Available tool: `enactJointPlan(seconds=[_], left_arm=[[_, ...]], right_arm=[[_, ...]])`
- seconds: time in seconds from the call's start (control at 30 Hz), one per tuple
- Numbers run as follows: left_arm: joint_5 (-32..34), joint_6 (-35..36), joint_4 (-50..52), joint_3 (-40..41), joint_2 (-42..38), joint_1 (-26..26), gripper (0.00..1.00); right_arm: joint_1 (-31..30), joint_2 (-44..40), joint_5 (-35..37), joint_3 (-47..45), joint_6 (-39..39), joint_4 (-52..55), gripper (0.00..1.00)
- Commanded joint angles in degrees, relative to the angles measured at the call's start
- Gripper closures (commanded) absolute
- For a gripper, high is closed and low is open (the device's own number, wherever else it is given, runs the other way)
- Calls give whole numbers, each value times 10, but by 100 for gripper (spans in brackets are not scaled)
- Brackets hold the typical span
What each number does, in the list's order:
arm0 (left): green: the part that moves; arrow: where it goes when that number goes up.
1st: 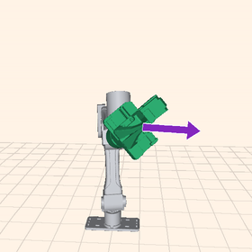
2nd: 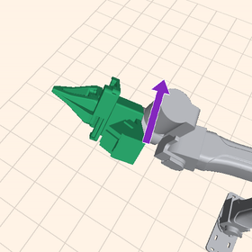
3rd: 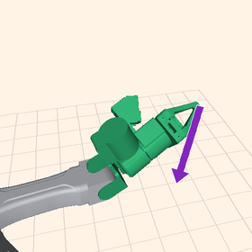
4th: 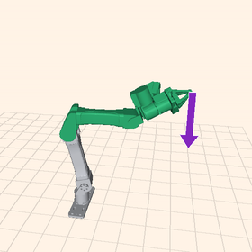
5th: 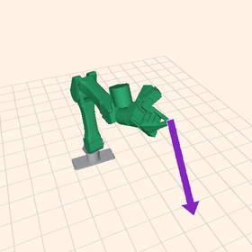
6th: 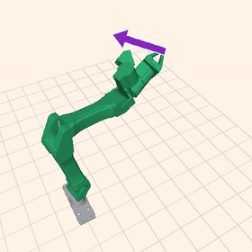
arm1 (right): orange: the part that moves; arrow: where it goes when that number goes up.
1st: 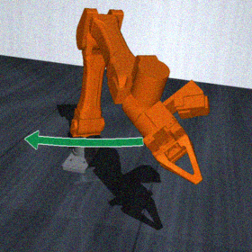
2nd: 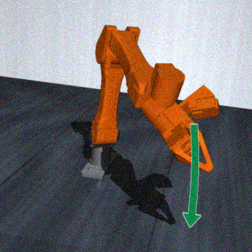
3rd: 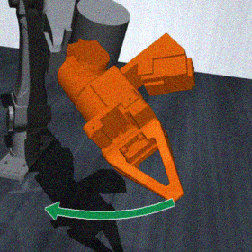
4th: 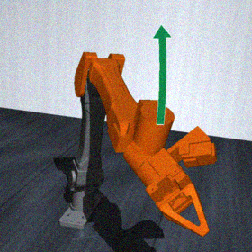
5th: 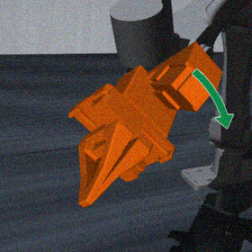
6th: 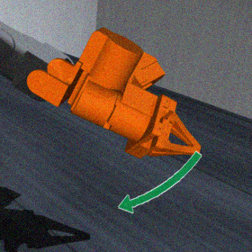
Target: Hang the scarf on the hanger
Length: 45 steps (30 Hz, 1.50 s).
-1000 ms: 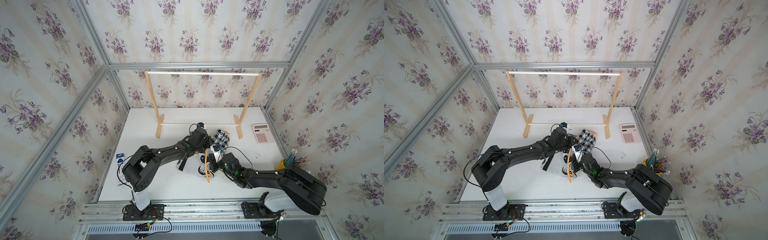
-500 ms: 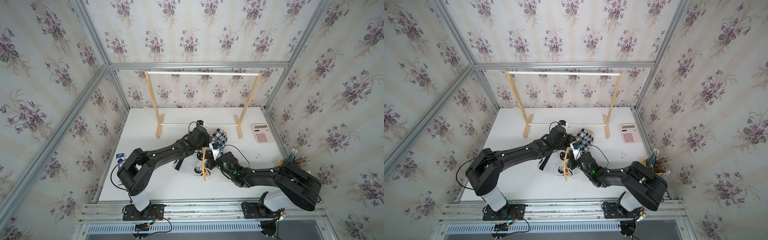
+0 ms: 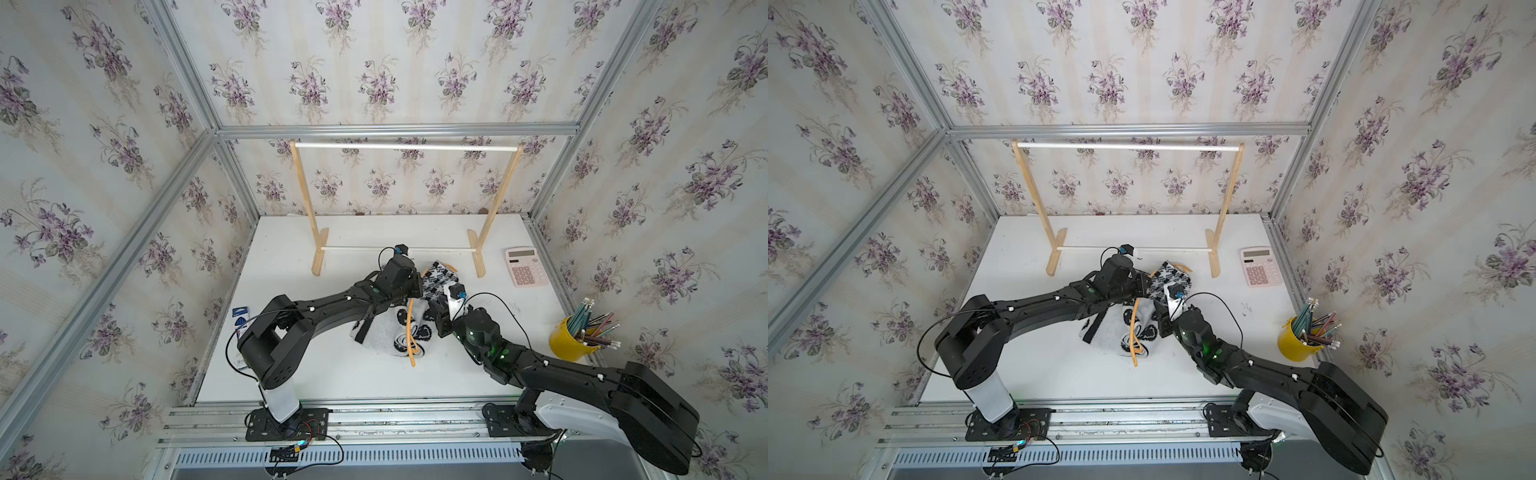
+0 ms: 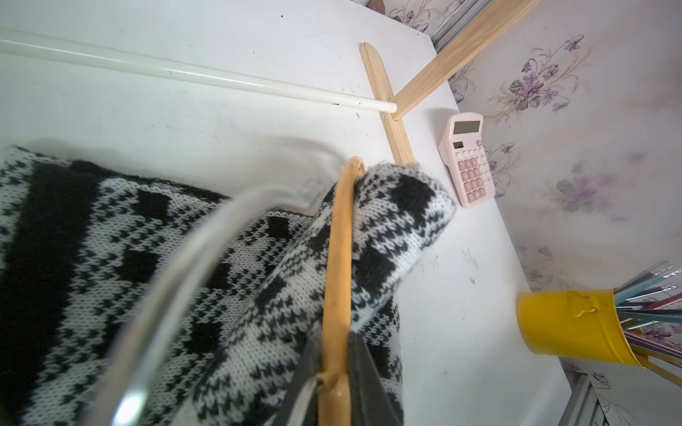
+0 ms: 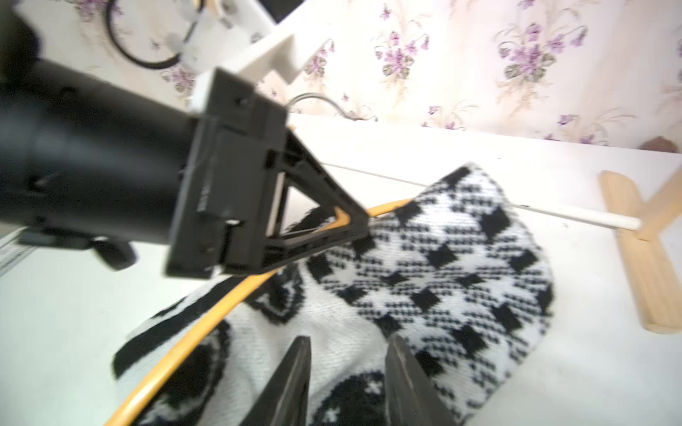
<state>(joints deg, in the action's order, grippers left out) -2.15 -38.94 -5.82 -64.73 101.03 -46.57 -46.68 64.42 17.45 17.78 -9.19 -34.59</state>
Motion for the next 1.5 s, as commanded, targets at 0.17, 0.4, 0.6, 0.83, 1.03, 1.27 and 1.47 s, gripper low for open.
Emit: enactJointPlan(seconds=[0.17, 0.4, 0.6, 0.83, 1.03, 1.27, 1.47], left_arm=[[-14, -7, -27, -1, -3, -2, 100], [-17, -6, -27, -2, -7, -4, 100], [-16, -2, -28, -5, -8, -4, 100], [-20, -1, -25, -11, -13, -4, 100], [-23, -1, -18, -11, -23, -14, 100], [-19, 6, -11, -18, -47, -23, 100], [-12, 15, -2, -39, -66, -29, 100]], right_arm=[[97, 67, -30, 62, 21, -30, 61], [125, 174, -82, 117, 28, -69, 61], [125, 225, -116, 95, -6, -116, 62], [124, 273, -129, 90, -16, -147, 62], [124, 329, -126, 135, 3, -165, 63], [125, 386, -143, 171, -14, -182, 79], [124, 417, -159, 170, -40, -203, 88]])
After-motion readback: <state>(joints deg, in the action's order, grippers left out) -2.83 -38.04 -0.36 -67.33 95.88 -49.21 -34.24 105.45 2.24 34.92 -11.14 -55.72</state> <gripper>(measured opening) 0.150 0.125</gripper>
